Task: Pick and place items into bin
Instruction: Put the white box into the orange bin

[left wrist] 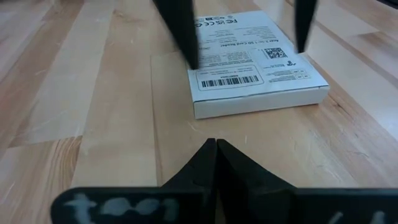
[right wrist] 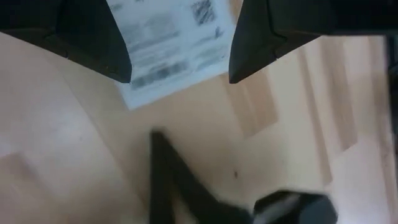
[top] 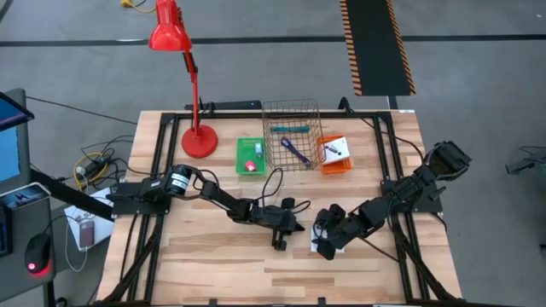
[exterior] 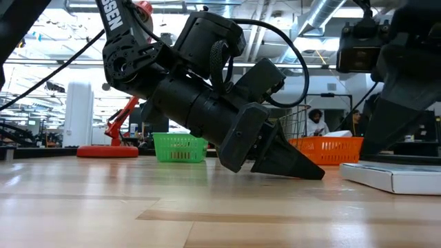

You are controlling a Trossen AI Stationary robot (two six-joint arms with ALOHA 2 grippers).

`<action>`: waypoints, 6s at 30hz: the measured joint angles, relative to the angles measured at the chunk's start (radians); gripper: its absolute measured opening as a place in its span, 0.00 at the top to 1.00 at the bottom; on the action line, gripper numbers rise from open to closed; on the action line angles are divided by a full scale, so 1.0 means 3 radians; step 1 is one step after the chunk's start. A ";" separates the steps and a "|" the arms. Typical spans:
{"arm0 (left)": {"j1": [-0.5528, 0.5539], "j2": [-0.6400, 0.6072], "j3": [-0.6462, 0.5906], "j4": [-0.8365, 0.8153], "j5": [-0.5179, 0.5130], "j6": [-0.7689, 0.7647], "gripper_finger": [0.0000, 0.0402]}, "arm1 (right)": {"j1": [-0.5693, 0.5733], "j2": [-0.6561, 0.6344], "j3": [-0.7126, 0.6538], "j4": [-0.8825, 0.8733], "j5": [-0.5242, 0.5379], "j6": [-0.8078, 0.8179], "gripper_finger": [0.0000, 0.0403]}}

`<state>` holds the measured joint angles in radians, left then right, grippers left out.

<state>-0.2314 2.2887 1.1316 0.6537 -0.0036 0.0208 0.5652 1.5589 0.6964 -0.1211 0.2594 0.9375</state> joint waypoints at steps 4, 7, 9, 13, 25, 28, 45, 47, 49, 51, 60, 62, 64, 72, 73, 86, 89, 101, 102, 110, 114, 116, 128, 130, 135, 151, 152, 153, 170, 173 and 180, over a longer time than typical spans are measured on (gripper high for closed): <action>0.0000 0.0000 0.0000 0.0000 0.0000 0.0000 1.00 | -0.0017 0.0000 0.0000 -0.0016 0.0521 0.0037 0.34; 0.0000 0.0000 0.0000 0.0000 -0.0001 0.0000 1.00 | -0.0042 0.0000 0.0000 -0.0018 0.0522 0.0017 0.34; 0.0000 0.0000 0.0000 -0.0001 -0.0001 0.0000 1.00 | -0.0021 0.0000 0.0000 -0.0019 0.0483 -0.0035 0.34; 0.0000 0.0000 0.0000 -0.0005 0.0000 -0.0001 1.00 | 0.0059 0.0000 0.0000 -0.0016 0.0577 -0.0055 0.34; 0.0000 0.0000 0.0001 -0.0005 0.0001 -0.0001 1.00 | 0.0223 0.0000 0.0000 -0.0014 0.0900 -0.0027 0.34; 0.0000 0.0000 0.0001 -0.0005 0.0003 -0.0001 1.00 | 0.0223 0.0001 0.0001 -0.0014 0.0903 -0.0010 0.34; -0.0038 0.0011 -0.0001 0.0152 -0.0017 -0.0046 1.00 | 0.0153 0.0001 0.0004 -0.0134 0.0338 -0.0098 0.34; -0.0048 0.0017 -0.0001 0.0188 -0.0023 -0.0046 1.00 | 0.0179 0.0001 0.0004 -0.0264 0.0266 -0.0176 0.34; -0.0052 0.0019 -0.0001 0.0203 -0.0016 -0.0057 1.00 | 0.0191 0.0001 0.0003 -0.0408 0.0265 -0.0483 0.34; -0.0052 0.0017 -0.0001 0.0213 -0.0004 -0.0073 1.00 | 0.0182 0.0001 0.0003 -0.0446 0.0269 -0.0769 0.34; -0.0200 -0.0346 -0.0012 -0.0128 0.0107 -0.0039 1.00 | 0.0051 0.0001 0.0003 -0.0268 0.0284 -0.0657 0.34; -0.0234 -0.0426 -0.0006 -0.0199 0.0044 -0.0023 1.00 | 0.0012 0.0001 0.0003 -0.0197 0.0281 -0.0656 0.34; -0.0254 -0.0482 -0.0006 -0.0283 0.0019 -0.0015 1.00 | -0.0027 0.0001 0.0003 -0.0149 0.0276 -0.0655 0.34; -0.0276 -0.0733 -0.0006 -0.0670 -0.0011 0.0011 1.00 | -0.0237 0.0001 0.0003 -0.0042 0.0279 -0.0701 0.34; -0.0276 -0.0751 -0.0006 -0.0691 -0.0017 -0.0002 1.00 | -0.0270 0.0001 0.0003 -0.0042 0.0278 -0.0701 0.34; -0.0284 -0.0779 -0.0003 -0.0742 0.0000 -0.1074 1.00 | -0.0646 0.0001 0.0003 -0.0003 0.0270 -0.0639 0.34; -0.0282 -0.0779 -0.0003 -0.0744 -0.0018 -0.1243 1.00 | -0.0699 0.0001 0.0003 0.0014 0.0258 -0.0745 0.34; -0.0273 -0.0779 -0.0001 -0.0800 -0.0033 -0.1118 1.00 | -0.0398 -0.0006 0.0068 0.0585 0.0232 -0.1802 0.34; -0.0273 -0.0779 -0.0001 -0.0801 -0.0034 -0.1113 1.00 | -0.0379 -0.0006 0.0093 0.0584 0.0232 -0.1869 0.34; -0.0271 -0.0781 -0.0001 -0.0799 -0.0046 -0.1090 1.00 | -0.0240 -0.0009 0.0220 0.0584 0.0349 -0.1997 0.34; -0.0271 -0.0781 -0.0001 -0.0777 -0.0244 -0.1238 1.00 | -0.0142 -0.0005 0.0275 0.0648 0.0334 -0.2020 0.34; -0.0260 -0.0781 -0.0001 -0.0696 -0.0304 -0.1341 1.00 | -0.0116 -0.0003 0.0279 0.0722 0.0335 -0.2020 0.34; -0.0035 -0.0786 0.0004 -0.0568 0.0153 -0.1357 1.00 | -0.0115 -0.0001 0.0286 0.0860 -0.0121 -0.2142 0.34; -0.0012 -0.0786 0.0004 -0.0568 0.0174 -0.1353 1.00 | -0.0118 0.0001 0.0282 0.0884 -0.0027 -0.2091 0.34; -0.0008 -0.0786 0.0004 -0.0568 0.0179 -0.1300 1.00 | -0.0151 0.0001 0.0282 0.0972 0.0029 -0.2080 0.34; -0.0018 -0.0786 0.0003 -0.0596 0.0337 -0.1246 1.00 | -0.0256 0.0001 0.0282 0.0982 0.0031 -0.1919 0.25; -0.0018 -0.0786 0.0003 -0.0596 0.0330 -0.1230 1.00 | -0.0268 0.0001 0.0282 0.0982 0.0031 -0.1920 0.25; -0.0019 -0.0786 0.0003 -0.0592 0.0318 -0.1230 1.00 | -0.0279 0.0001 0.0282 0.0980 0.0026 -0.1921 0.25; -0.0022 -0.0785 -0.0001 -0.0595 0.0172 -0.1169 1.00 | -0.0277 0.0001 0.0280 0.0980 -0.0159 -0.2553 0.04; -0.0040 -0.0785 -0.0001 -0.0590 0.0165 -0.1116 1.00 | -0.0248 0.0001 0.0280 0.0989 -0.0118 -0.2603 0.02; -0.0054 -0.0785 -0.0001 -0.0585 0.0130 -0.1141 1.00 | -0.0230 0.0001 0.0278 0.1005 -0.0084 -0.2699 0.01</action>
<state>-0.2476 2.0533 1.1313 0.4782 0.0353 -0.3215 0.4962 1.5593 0.7799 0.1803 0.2343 0.1276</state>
